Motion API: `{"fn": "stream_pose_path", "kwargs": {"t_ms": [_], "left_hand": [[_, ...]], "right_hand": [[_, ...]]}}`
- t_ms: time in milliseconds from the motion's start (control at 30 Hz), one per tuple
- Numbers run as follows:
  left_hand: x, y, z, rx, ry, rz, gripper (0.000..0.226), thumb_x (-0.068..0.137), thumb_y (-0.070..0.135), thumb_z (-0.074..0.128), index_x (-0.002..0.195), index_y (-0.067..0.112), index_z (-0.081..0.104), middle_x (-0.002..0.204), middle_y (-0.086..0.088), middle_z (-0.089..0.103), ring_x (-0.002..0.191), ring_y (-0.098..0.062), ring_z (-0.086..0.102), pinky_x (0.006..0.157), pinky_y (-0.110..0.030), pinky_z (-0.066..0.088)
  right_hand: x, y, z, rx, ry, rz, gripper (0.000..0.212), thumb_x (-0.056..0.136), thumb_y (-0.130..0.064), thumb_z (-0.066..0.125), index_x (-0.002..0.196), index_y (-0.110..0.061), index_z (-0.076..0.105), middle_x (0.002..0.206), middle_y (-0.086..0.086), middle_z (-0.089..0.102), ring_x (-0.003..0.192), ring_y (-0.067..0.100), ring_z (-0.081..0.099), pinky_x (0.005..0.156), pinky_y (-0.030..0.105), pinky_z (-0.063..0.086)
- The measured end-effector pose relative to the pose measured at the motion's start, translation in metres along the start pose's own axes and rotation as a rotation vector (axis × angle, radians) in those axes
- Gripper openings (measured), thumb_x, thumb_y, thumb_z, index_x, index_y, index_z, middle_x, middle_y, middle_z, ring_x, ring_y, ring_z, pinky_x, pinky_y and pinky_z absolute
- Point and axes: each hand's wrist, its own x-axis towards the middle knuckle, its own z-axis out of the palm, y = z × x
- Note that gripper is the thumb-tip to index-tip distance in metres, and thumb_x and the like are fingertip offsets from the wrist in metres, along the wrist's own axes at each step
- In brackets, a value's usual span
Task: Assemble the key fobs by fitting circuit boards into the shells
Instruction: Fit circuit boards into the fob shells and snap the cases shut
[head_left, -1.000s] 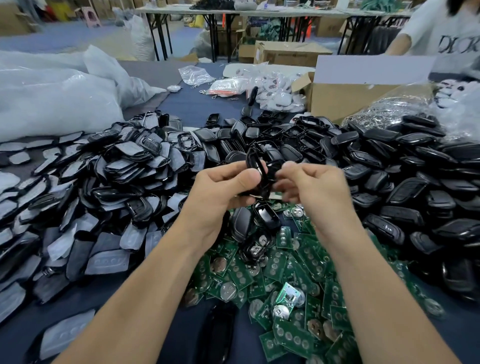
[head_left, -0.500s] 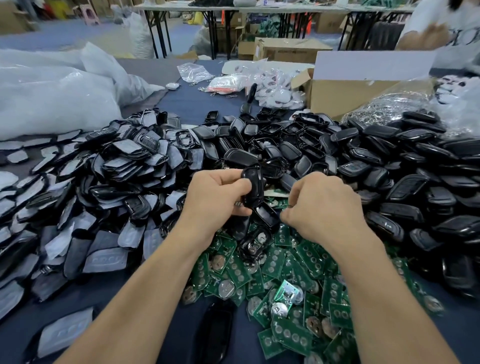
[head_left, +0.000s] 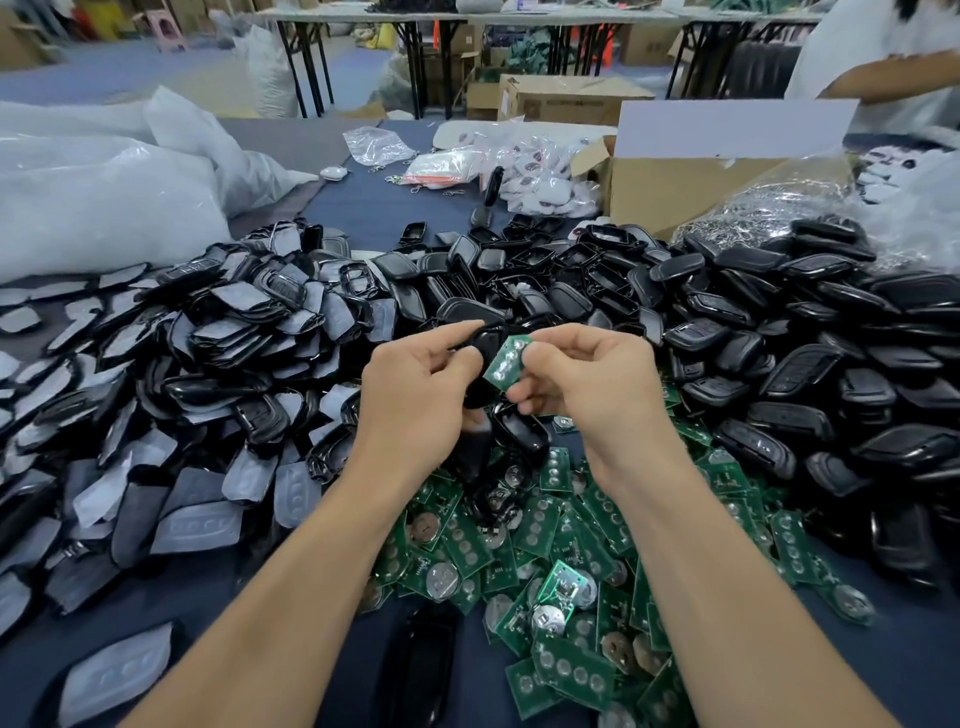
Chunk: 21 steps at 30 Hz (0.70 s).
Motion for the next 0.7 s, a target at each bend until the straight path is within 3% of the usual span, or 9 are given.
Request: {"fn": "stream_pose_path", "kwargs": {"t_ms": [133, 233, 333, 433, 533, 600, 700], "left_hand": [[-0.0005, 0.0017, -0.0009, -0.066, -0.084, -0.013, 0.043, 0.09, 0.007, 0.064, 0.108, 0.043, 0.079, 0.092, -0.002, 0.081, 0.07, -0.036, 0.074, 0.06, -0.034, 0.063], [0.0003, 0.0001, -0.0025, -0.036, -0.155, -0.014, 0.065, 0.074, -0.003, 0.065, 0.126, 0.035, 0.072, 0.095, 0.0, 0.082, 0.077, -0.022, 0.074, 0.073, -0.038, 0.066], [0.0004, -0.0027, -0.0037, 0.097, -0.15, 0.046, 0.075, 0.079, -0.012, 0.067, 0.14, 0.031, 0.063, 0.09, 0.009, 0.082, 0.075, -0.02, 0.077, 0.079, -0.036, 0.065], [-0.0016, -0.0012, -0.002, 0.114, -0.141, 0.049, 0.066, 0.083, -0.007, 0.072, 0.131, 0.038, 0.067, 0.086, 0.01, 0.081, 0.078, -0.028, 0.078, 0.076, -0.039, 0.066], [-0.0033, -0.0004, -0.0015, 0.105, -0.162, 0.069, 0.062, 0.083, -0.006, 0.073, 0.104, 0.053, 0.072, 0.084, 0.009, 0.081, 0.074, -0.016, 0.078, 0.066, -0.028, 0.065], [-0.0023, -0.0016, -0.0018, 0.097, -0.175, 0.059, 0.067, 0.083, -0.009, 0.072, 0.093, 0.057, 0.074, 0.084, 0.008, 0.081, 0.073, -0.01, 0.077, 0.067, -0.026, 0.064], [-0.0011, -0.0033, -0.0022, 0.111, -0.168, 0.051, 0.066, 0.08, -0.009, 0.073, 0.104, 0.053, 0.072, 0.084, 0.009, 0.081, 0.075, -0.012, 0.078, 0.074, -0.033, 0.066]], "right_hand": [[0.0018, 0.0062, -0.0016, -0.229, 0.085, -0.112, 0.015, 0.087, -0.003, 0.074, 0.079, -0.016, 0.076, 0.06, 0.007, 0.073, 0.053, 0.021, 0.071, 0.053, 0.029, 0.056], [0.0033, 0.0085, -0.0033, -0.31, 0.147, -0.189, 0.016, 0.084, -0.01, 0.077, 0.074, -0.022, 0.076, 0.059, 0.0, 0.072, 0.047, 0.014, 0.069, 0.048, 0.019, 0.05], [0.0053, 0.0081, -0.0043, -0.301, 0.15, -0.214, 0.017, 0.082, -0.01, 0.077, 0.073, -0.024, 0.077, 0.059, 0.0, 0.072, 0.045, 0.014, 0.066, 0.048, 0.019, 0.048], [0.0073, 0.0073, -0.0057, -0.265, 0.109, -0.223, 0.02, 0.082, -0.007, 0.076, 0.074, -0.025, 0.079, 0.058, 0.005, 0.071, 0.045, 0.018, 0.063, 0.05, 0.027, 0.048], [0.0068, 0.0086, -0.0054, -0.33, 0.102, -0.286, 0.021, 0.082, -0.006, 0.076, 0.071, -0.023, 0.078, 0.056, 0.0, 0.07, 0.045, 0.015, 0.064, 0.049, 0.024, 0.049], [0.0051, 0.0086, -0.0041, -0.361, 0.096, -0.325, 0.022, 0.083, -0.003, 0.077, 0.073, -0.023, 0.078, 0.056, -0.003, 0.07, 0.045, 0.012, 0.065, 0.048, 0.019, 0.049], [0.0039, 0.0084, -0.0034, -0.389, 0.1, -0.342, 0.022, 0.084, -0.003, 0.077, 0.074, -0.023, 0.077, 0.057, -0.004, 0.071, 0.044, 0.012, 0.065, 0.047, 0.017, 0.048]]}}
